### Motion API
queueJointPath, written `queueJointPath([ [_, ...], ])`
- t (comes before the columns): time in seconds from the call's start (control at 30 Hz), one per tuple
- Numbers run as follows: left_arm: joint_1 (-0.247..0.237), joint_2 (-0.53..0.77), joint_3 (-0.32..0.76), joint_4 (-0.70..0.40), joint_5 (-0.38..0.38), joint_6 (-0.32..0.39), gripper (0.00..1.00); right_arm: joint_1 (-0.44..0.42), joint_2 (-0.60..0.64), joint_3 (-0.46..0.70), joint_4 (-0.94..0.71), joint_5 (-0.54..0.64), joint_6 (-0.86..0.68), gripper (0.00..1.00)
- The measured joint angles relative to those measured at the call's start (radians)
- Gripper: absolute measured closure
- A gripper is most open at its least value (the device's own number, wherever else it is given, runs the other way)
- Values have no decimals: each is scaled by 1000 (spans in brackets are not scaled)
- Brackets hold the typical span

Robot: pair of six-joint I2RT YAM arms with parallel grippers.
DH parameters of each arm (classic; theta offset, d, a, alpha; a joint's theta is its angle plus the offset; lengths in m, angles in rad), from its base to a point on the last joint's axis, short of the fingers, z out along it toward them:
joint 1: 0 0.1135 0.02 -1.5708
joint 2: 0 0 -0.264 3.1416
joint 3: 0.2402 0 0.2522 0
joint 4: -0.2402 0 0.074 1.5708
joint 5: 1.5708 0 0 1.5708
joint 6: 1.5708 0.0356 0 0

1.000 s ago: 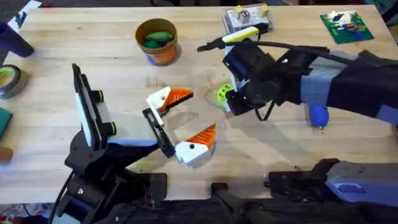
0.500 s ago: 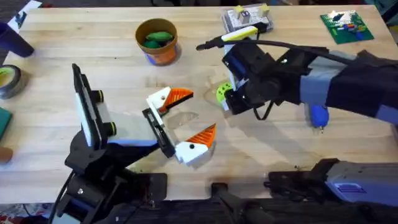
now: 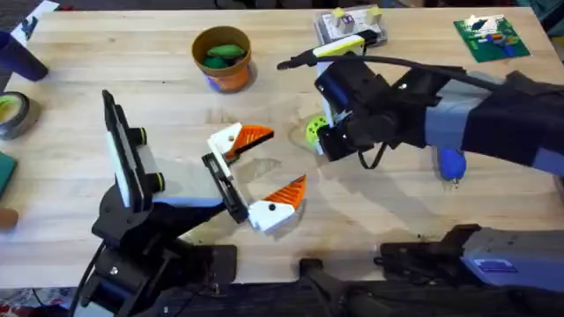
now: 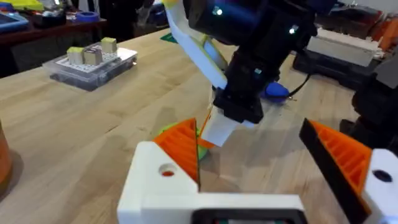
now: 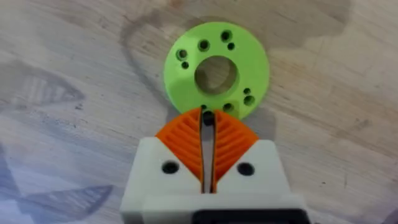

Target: Pick up the gripper from the table and insert it into the empty holder that is missing its gripper. Then pick up a screw, insert it into the mounting hole, and use the screwdriver to tighten it. Finally, clean up the table by picking up the vegetable and placing it into the bucket.

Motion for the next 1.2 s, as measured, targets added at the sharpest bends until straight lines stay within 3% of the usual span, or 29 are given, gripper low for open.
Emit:
queueJointPath([
  [0.13, 0, 0, 0, 0, 0, 0, 8, 0, 0, 0, 1, 0, -2, 991],
  [0.57, 0, 0, 0, 0, 0, 0, 8, 0, 0, 17, -72, -1, -13, 994],
  [0.67, 0, 0, 0, 0, 0, 0, 8, 0, -2, 81, -188, -3, -17, 994],
  [0.93, 0, 0, 0, 0, 0, 0, 8, 0, -19, 378, -495, -11, -25, 994],
  [1.2, 0, 0, 0, 0, 0, 0, 8, 0, -22, 506, -554, -40, -28, 994],
])
